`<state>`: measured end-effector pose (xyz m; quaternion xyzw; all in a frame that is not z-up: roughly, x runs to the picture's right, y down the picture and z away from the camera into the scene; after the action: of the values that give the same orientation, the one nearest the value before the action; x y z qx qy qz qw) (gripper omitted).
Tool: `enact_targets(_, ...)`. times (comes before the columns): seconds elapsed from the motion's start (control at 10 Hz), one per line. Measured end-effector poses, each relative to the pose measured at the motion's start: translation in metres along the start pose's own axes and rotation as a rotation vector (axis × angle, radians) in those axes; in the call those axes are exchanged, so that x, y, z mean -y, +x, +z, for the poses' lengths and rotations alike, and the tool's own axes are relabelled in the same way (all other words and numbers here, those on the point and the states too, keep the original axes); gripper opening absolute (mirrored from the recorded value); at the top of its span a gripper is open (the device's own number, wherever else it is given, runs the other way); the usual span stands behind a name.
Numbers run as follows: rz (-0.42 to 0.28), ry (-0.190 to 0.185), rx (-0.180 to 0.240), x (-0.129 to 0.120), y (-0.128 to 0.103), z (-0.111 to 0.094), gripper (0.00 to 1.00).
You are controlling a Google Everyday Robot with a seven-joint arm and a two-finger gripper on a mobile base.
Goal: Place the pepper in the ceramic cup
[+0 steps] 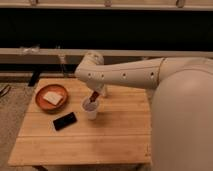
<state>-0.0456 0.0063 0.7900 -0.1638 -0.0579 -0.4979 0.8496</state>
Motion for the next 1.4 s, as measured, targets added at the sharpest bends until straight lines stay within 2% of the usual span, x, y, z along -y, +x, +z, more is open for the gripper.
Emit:
enact_targets(0.2,-0.002,-0.009,-0.011,0.001,-0.001,0.003,0.20)
enact_targets(0.7,-0.034,-0.009,-0.028,0.007,-0.017,0.001,0.74)
enact_targets(0.9,-0.040,-0.016,-0.030,0.005,-0.019,0.002,0.80)
enact_targets(1.3,-0.037,-0.016,-0.025,0.000,-0.017,-0.002,0.80)
enact_targets(1.4,-0.030,-0.004,-0.024,-0.001,-0.014,-0.004,0.80)
